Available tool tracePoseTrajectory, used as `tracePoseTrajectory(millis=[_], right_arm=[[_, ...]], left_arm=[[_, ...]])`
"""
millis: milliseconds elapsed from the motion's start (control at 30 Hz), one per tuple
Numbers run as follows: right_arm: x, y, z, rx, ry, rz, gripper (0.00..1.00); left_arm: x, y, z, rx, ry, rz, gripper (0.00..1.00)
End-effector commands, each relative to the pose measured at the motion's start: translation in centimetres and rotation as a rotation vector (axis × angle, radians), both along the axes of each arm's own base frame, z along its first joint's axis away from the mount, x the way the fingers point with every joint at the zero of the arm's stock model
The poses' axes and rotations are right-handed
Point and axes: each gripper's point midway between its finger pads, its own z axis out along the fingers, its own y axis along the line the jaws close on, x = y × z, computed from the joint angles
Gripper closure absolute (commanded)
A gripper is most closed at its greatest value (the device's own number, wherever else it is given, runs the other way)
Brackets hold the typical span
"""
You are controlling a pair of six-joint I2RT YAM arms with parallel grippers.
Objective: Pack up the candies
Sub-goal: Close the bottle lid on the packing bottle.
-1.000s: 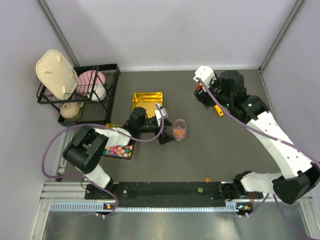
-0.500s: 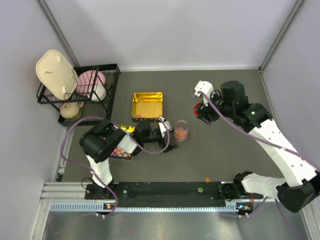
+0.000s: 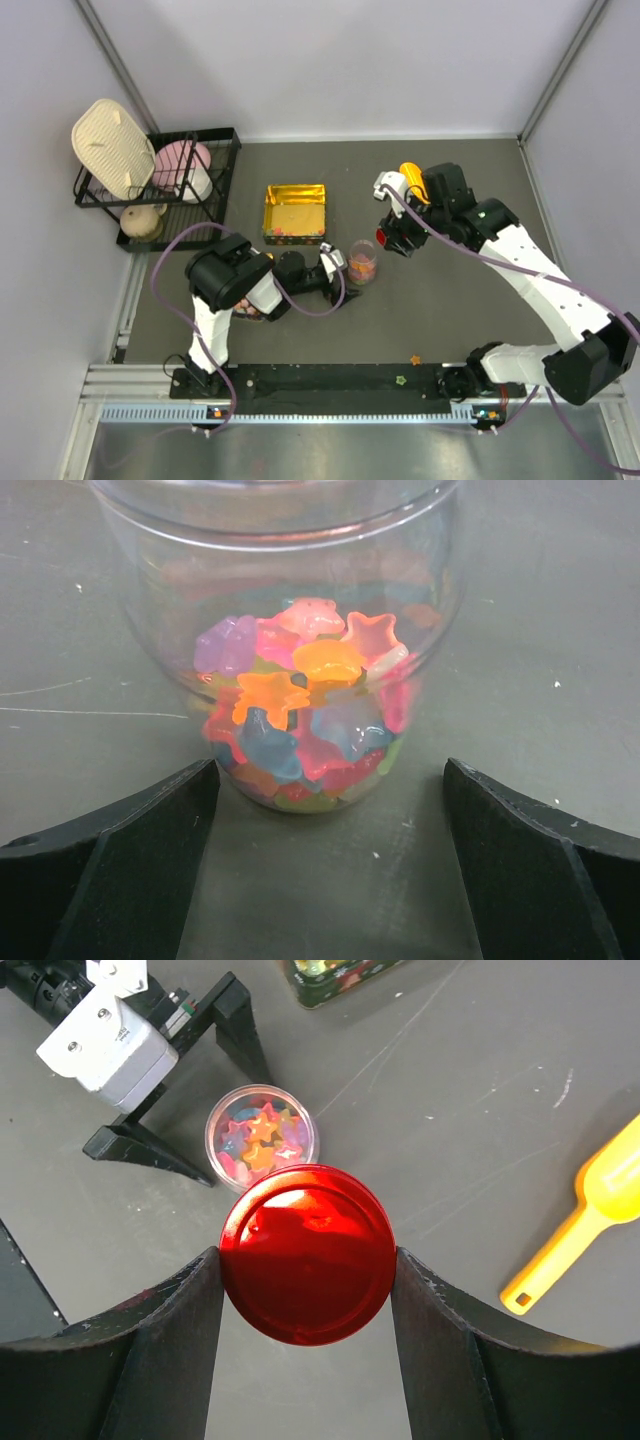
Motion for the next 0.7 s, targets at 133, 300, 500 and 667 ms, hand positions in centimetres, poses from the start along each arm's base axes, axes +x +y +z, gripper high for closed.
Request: tracePoseTrajectory(millis=[133,300,500,667], right_arm=[[-0.5,1.4,-2.6,-0.015,0.058,0.047,0.51],[-0.4,1.5,-2.9,-0.018,0.063,0.043,0.51],[-0.3,1.8,-3.4,-0.021,0.08,0.047,0.51],[-0.4,2.2,-4.1,-0.041,0.092,0.058,0.51]], left_arm=[[0.5,-1.9,5.7,-0.225,-0.209,-0.025,0.01],[0.5,-2.5,6.0,-0.234,-0.21,-0.016,0.01],[0.5,-3.0,6.3,-0.253,-0.198,-0.013,0.01],[0.8,-3.3,6.3,-0.256,-0.201,-0.004,0.03]])
